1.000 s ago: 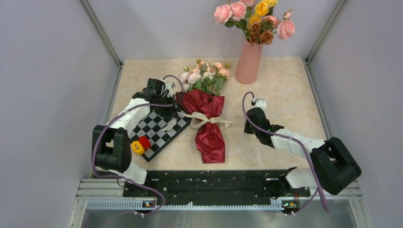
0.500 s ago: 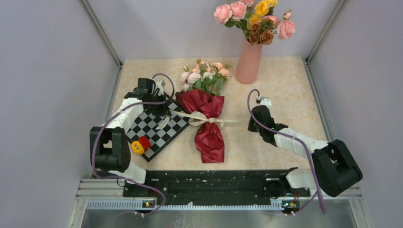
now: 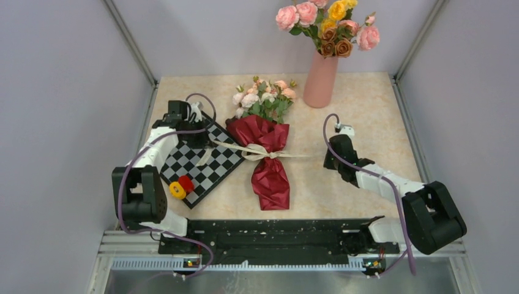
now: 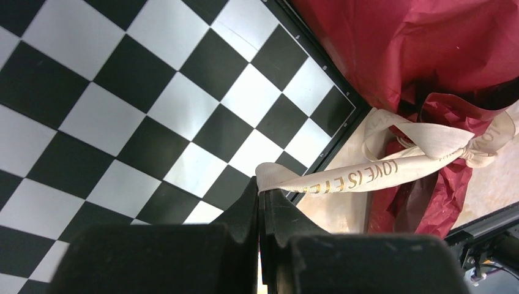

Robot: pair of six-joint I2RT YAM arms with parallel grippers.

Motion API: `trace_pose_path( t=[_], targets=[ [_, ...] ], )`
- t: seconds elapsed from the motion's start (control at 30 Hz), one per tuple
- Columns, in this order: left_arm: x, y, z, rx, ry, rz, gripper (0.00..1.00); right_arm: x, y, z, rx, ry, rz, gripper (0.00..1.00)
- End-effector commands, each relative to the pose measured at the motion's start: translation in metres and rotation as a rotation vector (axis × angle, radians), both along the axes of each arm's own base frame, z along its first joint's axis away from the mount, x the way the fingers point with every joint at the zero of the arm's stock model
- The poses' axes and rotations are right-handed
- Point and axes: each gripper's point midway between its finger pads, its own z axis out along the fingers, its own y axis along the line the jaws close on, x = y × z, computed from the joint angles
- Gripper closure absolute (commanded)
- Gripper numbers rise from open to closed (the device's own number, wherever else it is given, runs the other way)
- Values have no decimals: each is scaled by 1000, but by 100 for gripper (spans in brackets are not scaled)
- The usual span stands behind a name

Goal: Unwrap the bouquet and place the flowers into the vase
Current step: Untie the ribbon from the wrapping paper.

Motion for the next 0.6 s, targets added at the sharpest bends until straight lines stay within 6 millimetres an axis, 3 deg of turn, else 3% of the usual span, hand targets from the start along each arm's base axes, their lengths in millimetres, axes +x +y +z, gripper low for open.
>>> trace_pose_path(
  t=[0.0,0.57],
  targets=[
    [9,17,15,10,-68,51,100,10,-6,18,3,-51,-16,100],
    [11,64,21,70,-92,183,100,18,-23,26,-1,-65,-42,100]
  ],
)
